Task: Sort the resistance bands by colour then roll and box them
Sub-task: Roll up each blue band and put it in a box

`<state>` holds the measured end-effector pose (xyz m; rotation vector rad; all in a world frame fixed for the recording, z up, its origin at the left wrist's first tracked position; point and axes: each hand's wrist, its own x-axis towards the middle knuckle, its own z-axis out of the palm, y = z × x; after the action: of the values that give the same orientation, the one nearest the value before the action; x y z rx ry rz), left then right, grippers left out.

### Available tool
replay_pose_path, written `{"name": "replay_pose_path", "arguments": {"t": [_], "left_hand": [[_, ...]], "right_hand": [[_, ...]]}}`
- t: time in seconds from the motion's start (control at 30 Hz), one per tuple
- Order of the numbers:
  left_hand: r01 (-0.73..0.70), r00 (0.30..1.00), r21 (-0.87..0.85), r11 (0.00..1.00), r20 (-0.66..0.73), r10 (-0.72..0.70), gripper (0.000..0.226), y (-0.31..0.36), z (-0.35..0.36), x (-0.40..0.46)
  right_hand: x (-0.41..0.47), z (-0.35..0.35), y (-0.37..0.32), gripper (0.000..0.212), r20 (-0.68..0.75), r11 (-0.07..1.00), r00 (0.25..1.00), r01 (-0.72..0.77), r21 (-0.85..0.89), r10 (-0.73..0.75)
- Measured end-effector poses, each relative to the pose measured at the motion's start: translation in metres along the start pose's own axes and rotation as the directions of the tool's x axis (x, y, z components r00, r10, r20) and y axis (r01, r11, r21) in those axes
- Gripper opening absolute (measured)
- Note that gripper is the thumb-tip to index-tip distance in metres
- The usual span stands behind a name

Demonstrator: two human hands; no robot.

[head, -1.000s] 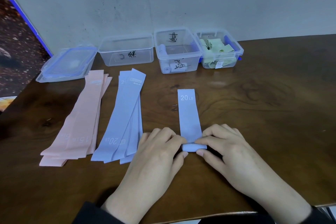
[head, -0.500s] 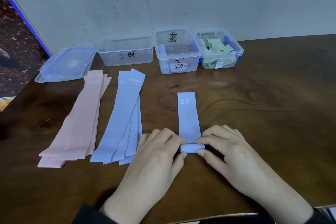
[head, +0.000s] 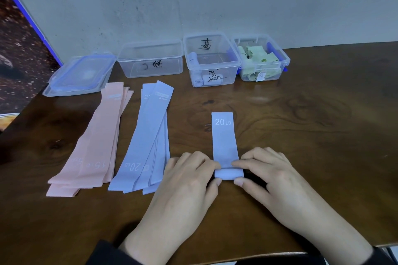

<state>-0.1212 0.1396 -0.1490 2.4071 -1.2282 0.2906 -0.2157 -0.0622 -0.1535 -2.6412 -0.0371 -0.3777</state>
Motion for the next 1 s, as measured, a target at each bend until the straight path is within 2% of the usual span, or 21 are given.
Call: {"name": "replay_pose_path", "arguments": {"t": [0.13, 0.23, 0.4, 0.57, 0.7, 0.83, 1.0], "left_hand": [[0.001, 1.0, 0.002, 1.0, -0.002, -0.001, 0.019, -0.0003, 0.0013, -0.0009], [0.01, 1.0, -0.007, 1.0, 0.009, -0.01, 0.025, -0.0007, 0.0, -0.0007], [0.001, 1.0, 0.01, 1.0, 0.003, -0.001, 0.019, -0.0007, 0.0007, -0.0004], [-0.011, 1.0, 0.013, 1.0, -0.02, 0.011, 0.019, 0.0004, 0.0002, -0.0011], [0.003, 1.0, 0.003, 1.0, -0.012, -0.003, 0.026, -0.0001, 0.0005, -0.0012], [0.006, 1.0, 0.028, 1.0, -0.011, -0.005, 0.021, -0.0001, 0.0012, -0.0012], [0.02, 1.0, 0.015, 1.0, 0.004, -0.02, 0.028, 0.0008, 0.0009, -0.0008]], "right_hand": [[0.0004, -0.0016, -0.0008, 0.032, 0.011, 1.0, 1.0, -0.005, 0.008, 0.005], [0.001, -0.0002, -0.0005, 0.034, 0.003, 1.0, 1.0, 0.002, -0.011, -0.002], [0.0007, -0.0013, -0.0002, 0.037, 0.019, 1.0, 1.0, -0.002, 0.002, 0.002], [0.0001, -0.0026, -0.0012, 0.022, 0.025, 1.0, 1.0, -0.011, 0.022, 0.011], [0.0, -0.0007, -0.0008, 0.03, 0.016, 1.0, 1.0, -0.007, 0.006, 0.007], [0.0, -0.0001, 0.0003, 0.036, 0.012, 1.0, 1.0, -0.015, 0.014, 0.014], [0.0001, -0.001, 0.0002, 0.023, 0.014, 1.0, 1.0, -0.019, 0.014, 0.019]]}}
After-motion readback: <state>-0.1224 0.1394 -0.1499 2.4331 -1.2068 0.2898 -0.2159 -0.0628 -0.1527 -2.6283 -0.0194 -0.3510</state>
